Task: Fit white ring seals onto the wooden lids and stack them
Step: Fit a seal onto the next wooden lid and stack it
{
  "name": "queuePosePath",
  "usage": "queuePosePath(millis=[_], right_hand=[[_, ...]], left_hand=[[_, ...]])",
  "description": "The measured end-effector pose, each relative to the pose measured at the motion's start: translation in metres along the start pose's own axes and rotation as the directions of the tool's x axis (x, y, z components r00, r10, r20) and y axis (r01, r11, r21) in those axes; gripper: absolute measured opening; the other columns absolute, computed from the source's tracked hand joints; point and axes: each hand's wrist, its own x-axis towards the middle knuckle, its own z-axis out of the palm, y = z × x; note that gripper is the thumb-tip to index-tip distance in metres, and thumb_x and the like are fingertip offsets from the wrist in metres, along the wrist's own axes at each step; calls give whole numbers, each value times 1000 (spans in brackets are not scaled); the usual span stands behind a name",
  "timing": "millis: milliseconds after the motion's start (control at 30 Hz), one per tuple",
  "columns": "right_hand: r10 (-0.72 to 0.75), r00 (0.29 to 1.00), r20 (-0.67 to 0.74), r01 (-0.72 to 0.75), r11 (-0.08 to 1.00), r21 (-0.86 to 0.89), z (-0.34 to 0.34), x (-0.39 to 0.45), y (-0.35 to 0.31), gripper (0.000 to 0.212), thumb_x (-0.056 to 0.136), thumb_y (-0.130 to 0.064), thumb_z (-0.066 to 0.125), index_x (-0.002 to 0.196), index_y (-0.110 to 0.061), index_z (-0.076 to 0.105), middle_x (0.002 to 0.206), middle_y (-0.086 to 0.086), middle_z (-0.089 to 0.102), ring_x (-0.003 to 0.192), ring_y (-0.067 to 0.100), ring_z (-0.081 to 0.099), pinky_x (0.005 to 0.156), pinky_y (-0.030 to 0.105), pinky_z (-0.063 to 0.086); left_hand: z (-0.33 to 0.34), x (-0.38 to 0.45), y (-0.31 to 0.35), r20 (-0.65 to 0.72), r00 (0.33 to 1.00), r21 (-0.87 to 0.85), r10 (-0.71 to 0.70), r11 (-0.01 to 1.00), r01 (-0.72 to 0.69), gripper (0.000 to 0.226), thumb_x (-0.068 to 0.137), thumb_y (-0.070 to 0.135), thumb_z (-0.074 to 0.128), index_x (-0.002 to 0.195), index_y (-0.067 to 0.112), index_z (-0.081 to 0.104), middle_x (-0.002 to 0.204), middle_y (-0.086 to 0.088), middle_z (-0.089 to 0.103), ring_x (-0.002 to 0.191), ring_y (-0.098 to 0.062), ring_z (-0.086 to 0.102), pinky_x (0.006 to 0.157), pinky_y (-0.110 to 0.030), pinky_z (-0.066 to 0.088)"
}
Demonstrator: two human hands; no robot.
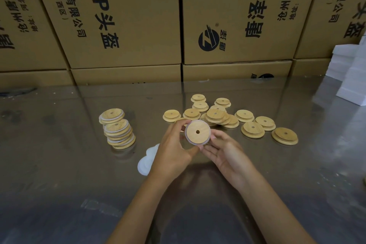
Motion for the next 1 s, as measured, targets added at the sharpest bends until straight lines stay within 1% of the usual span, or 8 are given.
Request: queuePosePath(millis=[133,233,367,433,533,633,800,1000], right_hand=[[-18,1000,10,18,1000,-21,0,-1,2,28,101,2,46,127,3,55,95,14,74,78,21,74,70,26,61],[-28,999,38,32,993,-112,-1,-2,1,28,101,-5,49,126,-10,60,103,12,76,91,21,75,82,30,60],[-15,996,83,33,977,-213,-2,-3,1,28,102,-16,51,127,-23,59,112,6,76,102,22,73,91,34,53],[-11,996,88,31,973,-228,-3,-3,2,28,101,-19,53,128,-23,59,112,5,75,103,22,73,89,34,53],[-7,996,93,29,971,-236,-5,-1,2,28,101,-20,53,128,-22,59,112,6,75,102,24,73,88,34,53],[-6,996,94,28,971,-236,-6,1,3,27,101,-21,53,127,-22,60,111,6,76,102,24,73,87,34,54],[-4,996,91,26,972,-232,-9,4,4,27,100,-22,54,126,-22,60,111,6,76,101,23,73,85,33,53],[-3,996,87,23,972,-233,-10,5,5,27,100,-23,55,127,-22,59,110,6,76,100,24,73,85,33,53]], left_hand=[[1,-2,0,-52,997,81,51,996,-46,58,70,24,84,115,37,51,111,23,51,98,5,51,72,-8,40],[0,0,-1,-111,993,103,46,994,-34,56,72,29,82,119,32,53,112,21,51,100,2,50,81,-13,41],[-16,8,-4,-307,950,128,46,992,-7,52,71,28,83,117,24,58,108,10,54,96,-4,52,85,-16,40],[-32,12,-9,-425,905,112,-4,992,57,51,72,30,82,118,21,60,109,5,57,102,-12,54,92,-26,42],[-55,17,-18,-607,788,158,-105,956,249,56,77,39,77,126,22,57,123,1,58,120,-22,47,103,-44,38],[-71,17,-28,-718,673,201,-178,872,446,63,82,42,71,137,19,51,136,-8,52,129,-32,38,103,-51,30],[-81,14,-40,-752,596,145,-282,811,567,63,86,33,65,141,12,43,138,-14,52,133,-34,35,104,-51,26],[-81,13,-43,-759,572,67,-310,838,542,58,82,30,67,135,15,48,133,-7,57,135,-27,36,107,-48,23]])
